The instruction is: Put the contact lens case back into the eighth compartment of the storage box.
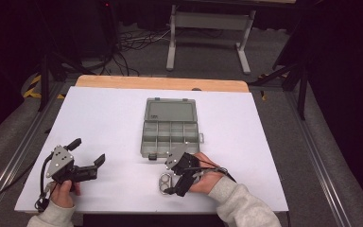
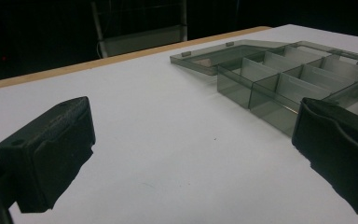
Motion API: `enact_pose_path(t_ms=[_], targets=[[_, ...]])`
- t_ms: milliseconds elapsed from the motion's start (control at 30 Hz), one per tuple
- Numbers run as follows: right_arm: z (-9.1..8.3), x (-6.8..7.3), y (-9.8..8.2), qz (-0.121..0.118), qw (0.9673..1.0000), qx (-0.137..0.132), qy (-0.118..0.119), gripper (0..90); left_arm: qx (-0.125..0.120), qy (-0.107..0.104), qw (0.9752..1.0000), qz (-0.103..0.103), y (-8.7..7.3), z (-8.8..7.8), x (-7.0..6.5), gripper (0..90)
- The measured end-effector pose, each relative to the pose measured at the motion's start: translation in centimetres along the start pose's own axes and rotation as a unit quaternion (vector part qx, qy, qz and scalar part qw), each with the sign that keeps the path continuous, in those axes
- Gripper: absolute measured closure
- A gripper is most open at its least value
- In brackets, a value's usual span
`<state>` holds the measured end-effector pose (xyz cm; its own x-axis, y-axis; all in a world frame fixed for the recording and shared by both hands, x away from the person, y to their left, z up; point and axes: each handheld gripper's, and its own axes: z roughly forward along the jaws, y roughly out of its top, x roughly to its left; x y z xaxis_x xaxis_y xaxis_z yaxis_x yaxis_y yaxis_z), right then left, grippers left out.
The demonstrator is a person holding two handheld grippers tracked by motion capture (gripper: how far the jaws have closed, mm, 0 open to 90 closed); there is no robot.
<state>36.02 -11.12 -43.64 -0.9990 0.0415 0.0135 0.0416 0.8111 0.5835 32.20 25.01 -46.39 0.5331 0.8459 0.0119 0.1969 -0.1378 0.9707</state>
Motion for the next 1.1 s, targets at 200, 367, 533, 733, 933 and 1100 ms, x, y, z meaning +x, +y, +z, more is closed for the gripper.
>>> enact_pose_path(t_ms=[200, 367, 533, 733, 933, 1100], targets=[[0.4, 0.1, 0.0, -0.004, 0.9999, 0.014, 0.008, 8.3, 0.000, 0.000, 1.0000, 0.001, 0.0, 0.0, 0.0, 0.2], [0.8, 0.3, 0.0, 0.000, 0.9997, 0.022, 0.012, 10.7, 0.000, 0.000, 1.0000, 0.002, 0.0, 0.0, 0.0, 0.2], [1.1, 0.4, 0.1, 0.000, 0.9994, 0.031, 0.018, 13.3, 0.000, 0.000, 1.0000, 0.002, 0.0, 0.0, 0.0, 0.2], [1.4, 0.5, 0.0, -0.002, 0.9985, 0.047, 0.027, 19.5, 0.001, 0.001, 1.0000, 0.002, 0.0, 0.1, 0.0, 0.2], [1.4, 0.7, 0.1, -0.008, 0.9985, 0.052, 0.012, 25.2, 0.000, 0.001, 1.0000, 0.001, 0.0, 0.1, 0.0, 0.2], [1.6, 0.8, 0.1, -0.015, 0.9982, 0.058, 0.005, 26.0, 0.000, 0.002, 1.0000, 0.001, 0.0, 0.1, 0.0, 0.2]])
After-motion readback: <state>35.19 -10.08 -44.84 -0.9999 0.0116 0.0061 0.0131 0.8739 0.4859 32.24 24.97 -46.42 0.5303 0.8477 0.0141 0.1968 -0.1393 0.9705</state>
